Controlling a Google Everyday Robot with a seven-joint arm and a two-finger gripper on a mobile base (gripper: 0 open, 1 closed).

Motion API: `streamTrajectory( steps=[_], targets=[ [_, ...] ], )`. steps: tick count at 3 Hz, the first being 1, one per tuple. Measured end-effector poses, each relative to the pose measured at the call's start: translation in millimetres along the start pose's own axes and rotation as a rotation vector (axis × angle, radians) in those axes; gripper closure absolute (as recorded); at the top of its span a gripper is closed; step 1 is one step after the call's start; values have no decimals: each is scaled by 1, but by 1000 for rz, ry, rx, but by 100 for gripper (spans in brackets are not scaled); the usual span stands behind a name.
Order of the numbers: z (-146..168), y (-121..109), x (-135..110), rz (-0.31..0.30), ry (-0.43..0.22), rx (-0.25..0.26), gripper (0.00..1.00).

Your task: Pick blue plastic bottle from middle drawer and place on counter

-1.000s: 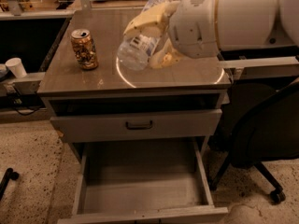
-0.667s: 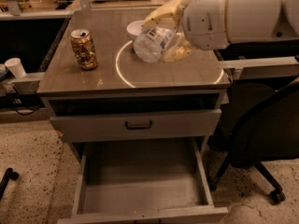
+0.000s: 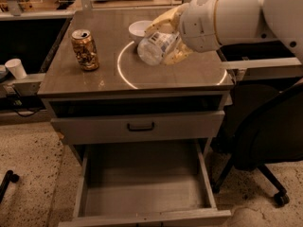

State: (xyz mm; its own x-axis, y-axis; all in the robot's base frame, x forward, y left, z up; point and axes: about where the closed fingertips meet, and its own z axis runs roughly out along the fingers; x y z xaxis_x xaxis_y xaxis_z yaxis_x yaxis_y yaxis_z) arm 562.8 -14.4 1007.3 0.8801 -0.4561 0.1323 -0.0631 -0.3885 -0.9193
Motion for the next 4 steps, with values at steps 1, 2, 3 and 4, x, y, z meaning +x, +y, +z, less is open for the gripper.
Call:
streamTrajectory(
  steps=[1,2,3,4],
  targets=[
    [9,8,20,41,37,-47,100],
    [14,11,33,66,61,-67,100],
    [23,21,46,108,73,-89,100],
    [33,34,59,143,80,-116,100]
  ],
)
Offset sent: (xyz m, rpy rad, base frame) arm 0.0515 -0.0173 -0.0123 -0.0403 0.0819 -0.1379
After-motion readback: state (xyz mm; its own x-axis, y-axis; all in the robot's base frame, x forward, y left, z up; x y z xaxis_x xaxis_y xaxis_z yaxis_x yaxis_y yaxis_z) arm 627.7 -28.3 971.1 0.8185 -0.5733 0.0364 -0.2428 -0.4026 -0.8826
